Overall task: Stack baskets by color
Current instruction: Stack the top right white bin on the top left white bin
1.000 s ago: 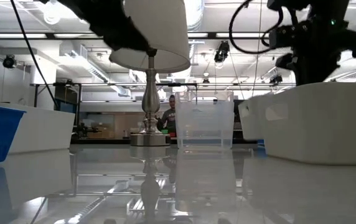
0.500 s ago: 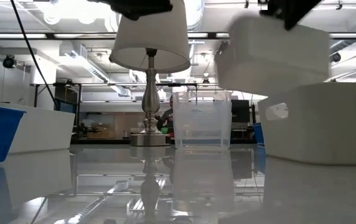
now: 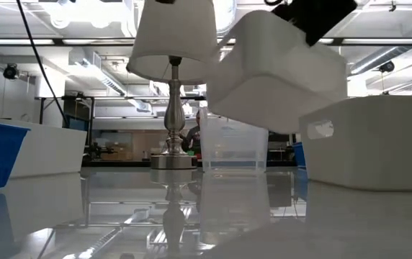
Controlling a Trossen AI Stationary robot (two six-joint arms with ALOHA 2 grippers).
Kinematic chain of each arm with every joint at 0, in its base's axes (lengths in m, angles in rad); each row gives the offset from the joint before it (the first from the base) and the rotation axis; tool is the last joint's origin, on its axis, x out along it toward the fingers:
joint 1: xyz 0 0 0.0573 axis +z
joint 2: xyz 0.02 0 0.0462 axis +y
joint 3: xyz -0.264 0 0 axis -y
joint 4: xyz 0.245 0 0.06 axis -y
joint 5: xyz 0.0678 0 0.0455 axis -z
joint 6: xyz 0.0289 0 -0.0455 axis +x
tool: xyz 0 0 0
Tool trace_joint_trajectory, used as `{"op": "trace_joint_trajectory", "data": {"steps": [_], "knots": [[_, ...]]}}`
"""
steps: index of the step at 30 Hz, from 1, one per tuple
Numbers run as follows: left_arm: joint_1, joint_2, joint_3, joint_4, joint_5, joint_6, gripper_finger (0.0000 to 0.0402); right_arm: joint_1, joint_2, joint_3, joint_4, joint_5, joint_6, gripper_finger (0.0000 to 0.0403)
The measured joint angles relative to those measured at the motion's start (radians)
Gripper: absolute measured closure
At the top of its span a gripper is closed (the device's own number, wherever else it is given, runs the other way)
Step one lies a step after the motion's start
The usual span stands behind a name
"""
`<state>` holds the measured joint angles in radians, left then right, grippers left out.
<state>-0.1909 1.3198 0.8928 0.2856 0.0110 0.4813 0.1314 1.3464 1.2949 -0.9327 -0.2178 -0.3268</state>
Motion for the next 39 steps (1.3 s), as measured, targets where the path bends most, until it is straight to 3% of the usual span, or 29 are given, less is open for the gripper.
{"op": "trace_joint_trajectory", "data": {"steps": [8,16,23,30,34,39], "knots": [[0.001,0.146,0.007,0.044,0.144,0.058,0.0176,0.0,0.113,0.071,0.001,-0.078,-0.065,0.0394],[0.008,0.231,0.017,0.039,0.152,0.048,0.018,0.0,0.148,0.104,-0.004,-0.081,-0.104,0.0394],[0.008,0.247,0.017,0.038,0.152,0.041,0.0247,0.0,0.146,0.105,0.002,-0.08,-0.104,0.0394],[0.007,0.247,0.017,0.032,0.161,0.049,0.0381,0.0,0.144,0.099,0.028,-0.062,-0.085,0.0394],[0.003,0.247,0.016,0.03,0.166,0.05,0.0397,0.0,0.144,0.092,0.065,-0.058,-0.061,0.0376],[-0.001,0.232,0.017,0.026,0.14,0.048,0.0401,-0.001,0.138,0.093,0.09,-0.059,-0.044,0.031]]}}
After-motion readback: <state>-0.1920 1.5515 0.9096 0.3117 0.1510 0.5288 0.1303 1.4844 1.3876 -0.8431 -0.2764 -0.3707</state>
